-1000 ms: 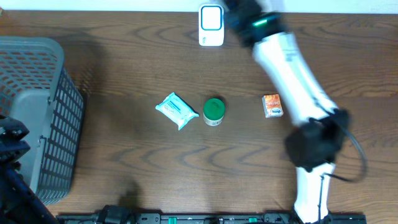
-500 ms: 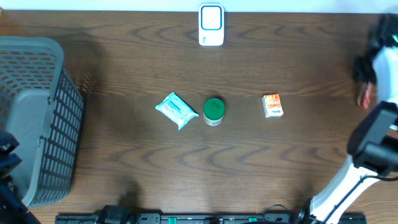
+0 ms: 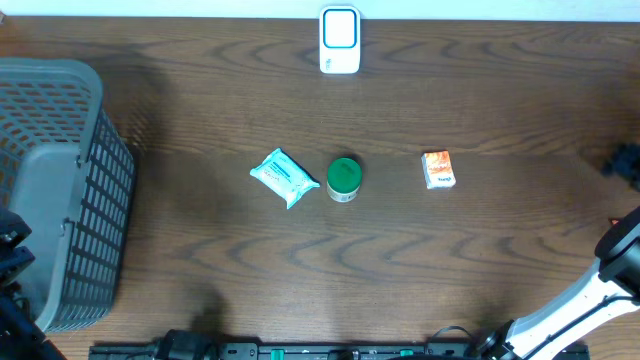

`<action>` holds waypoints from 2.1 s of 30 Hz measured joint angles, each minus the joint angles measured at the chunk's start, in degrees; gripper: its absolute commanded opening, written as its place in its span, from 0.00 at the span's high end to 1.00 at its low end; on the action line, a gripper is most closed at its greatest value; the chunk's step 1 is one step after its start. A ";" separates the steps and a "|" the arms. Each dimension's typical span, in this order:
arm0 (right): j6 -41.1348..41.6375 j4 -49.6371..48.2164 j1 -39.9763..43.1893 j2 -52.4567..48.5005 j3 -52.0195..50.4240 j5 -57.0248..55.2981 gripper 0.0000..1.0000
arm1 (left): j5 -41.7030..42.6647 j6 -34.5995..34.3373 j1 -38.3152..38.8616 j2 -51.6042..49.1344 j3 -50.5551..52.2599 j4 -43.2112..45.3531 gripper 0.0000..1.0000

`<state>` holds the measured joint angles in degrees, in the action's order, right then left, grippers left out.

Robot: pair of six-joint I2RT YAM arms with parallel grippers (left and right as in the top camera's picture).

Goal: Scan the item barcode
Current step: 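Carry the snack bar to the right table edge and release it, then reach right gripper down to the orange box and grasp it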

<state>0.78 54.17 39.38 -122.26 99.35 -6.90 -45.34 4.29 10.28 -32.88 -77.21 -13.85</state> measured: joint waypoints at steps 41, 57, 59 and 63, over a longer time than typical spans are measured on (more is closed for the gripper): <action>18.49 -13.66 -37.40 14.32 -35.26 18.01 0.99 | 0.00 -0.02 0.00 0.07 0.00 -0.02 0.17; 19.78 -24.65 -47.98 14.08 -36.13 36.94 0.59 | 0.00 -0.02 0.00 0.57 0.00 0.00 0.17; 20.72 -22.01 -47.87 15.04 -35.54 37.92 0.17 | 0.00 -0.02 -0.02 0.79 0.00 -0.13 0.17; 21.70 -18.67 -47.89 21.03 -32.76 37.03 0.01 | 0.00 -0.02 -0.02 0.92 0.00 -0.39 0.17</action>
<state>22.48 35.51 -8.51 -101.23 66.59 30.13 -45.34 4.27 10.26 -31.97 -77.21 -14.24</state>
